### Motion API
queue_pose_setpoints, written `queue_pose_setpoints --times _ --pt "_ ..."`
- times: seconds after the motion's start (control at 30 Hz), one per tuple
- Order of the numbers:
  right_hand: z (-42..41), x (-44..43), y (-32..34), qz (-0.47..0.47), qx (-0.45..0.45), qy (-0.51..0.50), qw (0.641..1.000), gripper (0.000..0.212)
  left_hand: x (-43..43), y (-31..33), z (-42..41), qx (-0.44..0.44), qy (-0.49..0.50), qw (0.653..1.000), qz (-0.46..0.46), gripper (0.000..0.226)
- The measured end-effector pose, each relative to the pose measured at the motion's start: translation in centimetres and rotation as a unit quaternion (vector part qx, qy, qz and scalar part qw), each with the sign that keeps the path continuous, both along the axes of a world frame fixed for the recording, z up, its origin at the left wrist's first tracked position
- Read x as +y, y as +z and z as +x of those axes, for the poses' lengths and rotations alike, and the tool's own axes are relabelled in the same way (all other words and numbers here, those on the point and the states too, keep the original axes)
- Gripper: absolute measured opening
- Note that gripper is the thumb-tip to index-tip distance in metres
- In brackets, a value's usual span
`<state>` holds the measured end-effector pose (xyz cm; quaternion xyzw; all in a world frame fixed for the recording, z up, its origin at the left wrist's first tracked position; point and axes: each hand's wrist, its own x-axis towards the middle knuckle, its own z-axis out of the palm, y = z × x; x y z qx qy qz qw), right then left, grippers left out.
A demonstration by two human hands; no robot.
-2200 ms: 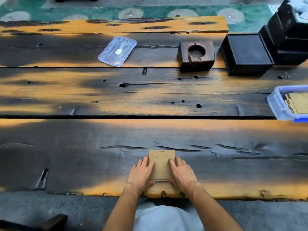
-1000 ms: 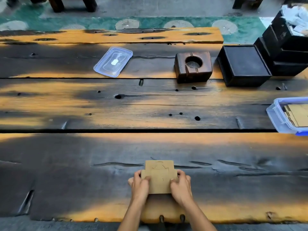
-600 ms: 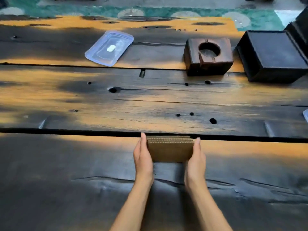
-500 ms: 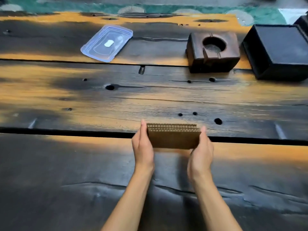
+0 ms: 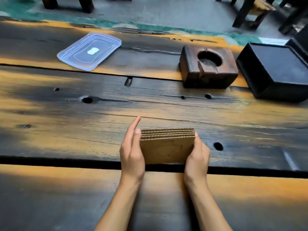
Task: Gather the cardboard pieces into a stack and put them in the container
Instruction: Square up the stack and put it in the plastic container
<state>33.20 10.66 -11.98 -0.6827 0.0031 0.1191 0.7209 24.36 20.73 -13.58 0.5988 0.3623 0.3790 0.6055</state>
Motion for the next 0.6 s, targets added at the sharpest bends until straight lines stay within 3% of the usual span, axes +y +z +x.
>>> queue_pose_setpoints --times 0.13,0.2,0.27,0.4,0.53,0.6 --pt "0.6 0.4 0.3 -0.009 -0.009 -0.034 0.999 0.033 1.3 0.8 0.8 -0.042 -0.016 0.999 0.017 0.051" --pt "0.2 0.3 -0.2 -0.060 -0.090 0.013 0.994 0.040 1.9 0.0 0.4 -0.028 -0.037 0.998 0.046 0.052" --pt "-0.2 0.1 -2.1 -0.120 -0.162 0.037 0.979 0.035 2.0 -1.5 0.0 -0.010 -0.055 0.997 0.050 0.055" --pt "-0.1 0.1 -3.6 -0.193 -0.183 0.051 0.963 0.062 2.4 -2.4 0.1 -0.009 -0.058 0.998 0.034 0.052" --pt "-1.2 -0.7 -0.3 -0.201 -0.033 0.048 0.978 0.035 0.7 -0.2 -0.3 0.012 -0.044 0.998 -0.035 0.047" --pt "-2.8 -2.3 1.2 -0.196 0.016 0.036 0.980 0.038 -0.9 0.0 -1.5 0.048 -0.050 0.994 -0.085 0.042"
